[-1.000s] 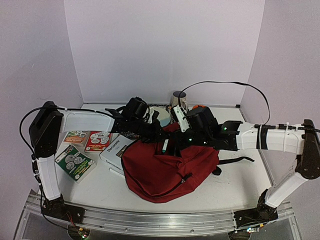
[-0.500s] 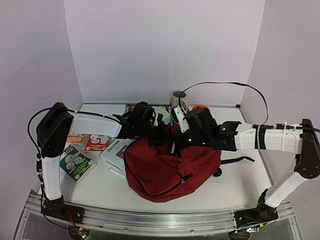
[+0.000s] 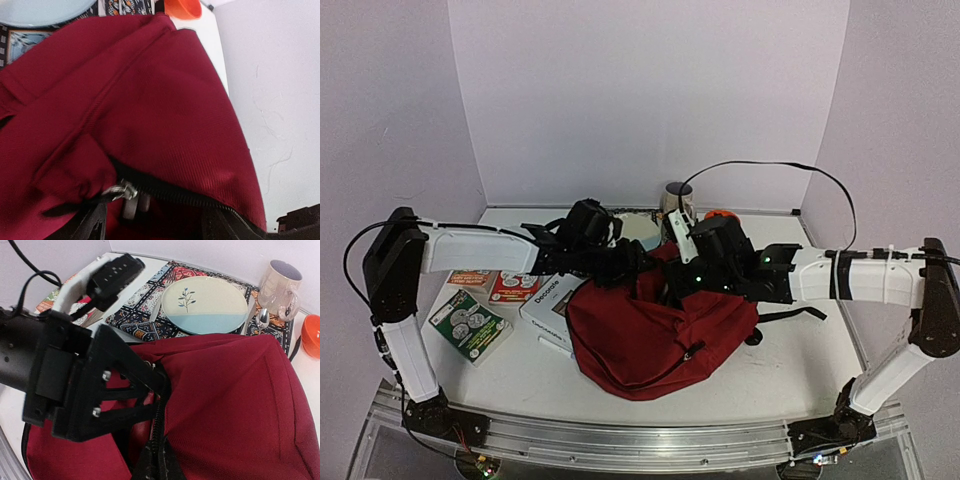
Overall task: Pack the student bag
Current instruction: Place the pen in the lower front pocket of the bag, then pick up the pen at the center of the board, then place the pen in the lower front pocket of the bag, then place the lower front pocket of the student bag, then pick up the student bag from the center of the board.
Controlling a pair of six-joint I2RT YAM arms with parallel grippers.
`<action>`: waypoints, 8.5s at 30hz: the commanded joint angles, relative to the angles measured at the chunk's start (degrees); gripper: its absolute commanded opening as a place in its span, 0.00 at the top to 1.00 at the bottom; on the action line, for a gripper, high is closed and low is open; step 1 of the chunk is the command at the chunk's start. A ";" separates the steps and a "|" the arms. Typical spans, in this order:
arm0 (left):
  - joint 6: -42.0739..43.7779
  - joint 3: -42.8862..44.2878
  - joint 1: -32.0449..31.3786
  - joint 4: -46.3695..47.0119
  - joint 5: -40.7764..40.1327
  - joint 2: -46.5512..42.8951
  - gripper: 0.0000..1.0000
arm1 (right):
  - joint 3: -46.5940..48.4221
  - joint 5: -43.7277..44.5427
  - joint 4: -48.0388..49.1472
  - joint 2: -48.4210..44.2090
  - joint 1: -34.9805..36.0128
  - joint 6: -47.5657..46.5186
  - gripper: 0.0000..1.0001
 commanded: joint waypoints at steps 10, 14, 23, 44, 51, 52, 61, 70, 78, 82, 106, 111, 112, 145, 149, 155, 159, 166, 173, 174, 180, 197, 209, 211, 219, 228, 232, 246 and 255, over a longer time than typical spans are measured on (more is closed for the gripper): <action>4.73 -6.93 1.18 -13.70 -18.08 -16.88 0.26 | -0.66 6.36 0.45 -2.16 0.87 -1.05 1.00; 3.79 -8.96 1.23 -19.91 -21.35 -20.85 0.24 | -1.30 9.24 -0.71 -3.03 0.84 -1.17 1.00; -3.59 -17.73 2.04 -27.85 -24.31 -27.91 0.23 | -1.99 13.03 -1.72 -4.35 0.42 -2.99 1.00; -12.73 -26.43 2.15 -29.28 -20.41 -22.29 0.41 | -4.68 12.89 -0.01 -5.69 0.11 -4.39 1.00; -11.81 -24.65 2.15 -27.94 -19.85 -17.01 0.44 | -5.62 13.20 0.36 -6.47 0.00 -4.39 1.00; -11.74 -24.53 2.15 -27.62 -19.88 -16.72 0.44 | -5.73 13.24 0.37 -6.56 0.00 -4.39 1.00; -10.00 -23.91 2.15 -27.19 -18.90 -11.93 0.52 | -6.04 12.96 0.64 -6.62 -0.10 -4.49 1.00; -7.19 -25.12 2.50 -28.35 -18.28 -11.02 0.76 | -6.11 12.62 0.99 -6.86 -0.12 -4.48 1.00; -0.72 -24.78 6.85 -30.40 -21.34 -11.54 0.88 | -6.34 12.27 0.99 -7.24 -0.13 -4.37 1.00; 2.79 -23.07 8.33 -30.62 -20.89 -9.12 0.88 | -6.63 12.24 1.07 -7.48 -0.14 -4.11 1.00; 0.03 -28.85 4.26 -33.50 -11.41 -10.08 0.83 | -6.21 10.81 1.87 -7.10 -0.16 -4.65 1.00; 1.12 -26.74 4.26 -35.25 -11.36 -12.77 0.93 | -6.14 9.55 2.54 -7.14 -0.14 -4.82 1.00; 1.26 -26.05 4.26 -35.76 -11.35 -13.76 0.94 | -6.05 9.44 2.56 -7.08 -0.13 -4.92 1.00; 9.60 -1.89 3.29 -15.54 13.10 -10.54 0.98 | -4.27 1.58 4.32 -6.77 -0.01 -4.02 1.00; 10.32 2.27 1.27 -13.90 12.81 -6.14 0.98 | -3.42 0.60 4.37 -6.32 0.16 -3.89 1.00; 9.93 6.03 0.83 -10.92 13.31 -1.61 0.98 | -2.63 -0.74 4.43 -5.93 0.45 -3.52 1.00; 8.72 8.46 0.75 -8.35 14.08 1.70 0.98 | -2.38 -1.58 4.68 -5.62 0.67 -3.73 1.00; 5.44 10.87 0.74 -6.12 11.42 5.63 0.97 | -1.92 -2.81 5.04 -5.32 0.96 -3.77 1.00; 1.93 12.28 0.74 -4.80 6.68 7.07 0.96 | -2.01 -3.62 5.43 -5.20 1.04 -3.69 1.00; 1.17 11.81 0.75 -4.38 5.06 6.62 0.96 | -2.01 -3.78 5.51 -5.14 1.13 -3.69 1.00; -5.44 8.87 0.74 1.69 -0.23 5.09 0.96 | -1.83 -4.76 5.73 -4.31 1.34 -3.31 1.00; -9.77 1.56 -0.31 10.71 -2.57 2.16 0.64 | -2.54 -2.41 5.82 -3.54 1.70 -2.72 1.00; 1.51 -1.82 -0.34 2.15 -4.13 -6.89 0.44 | -2.81 -0.45 4.61 -1.94 1.73 -2.64 1.00; 2.98 -3.39 -0.20 0.81 -5.32 -9.01 0.42 | -3.04 -0.40 4.50 -1.45 1.69 -2.48 1.00; 9.73 -5.77 4.22 -5.91 -8.16 -11.31 0.38 | -2.89 -0.93 3.28 -0.16 1.73 -2.46 0.97; 16.13 -1.64 7.27 -10.12 -4.89 -3.99 0.36 | -1.48 -1.72 -0.65 0.81 1.73 -2.91 0.89; 17.43 -1.01 7.73 -10.67 -3.38 -2.62 0.37 | 0.51 -3.85 -3.31 -0.98 1.74 -3.73 0.79; 19.45 -1.24 7.77 -11.50 -0.75 -0.60 0.40 | 13.63 -1.86 -13.63 2.61 1.79 -11.45 0.52; 21.37 0.17 7.92 -13.09 0.77 2.16 0.39 | 20.08 -5.19 -16.71 9.57 1.78 -12.61 0.49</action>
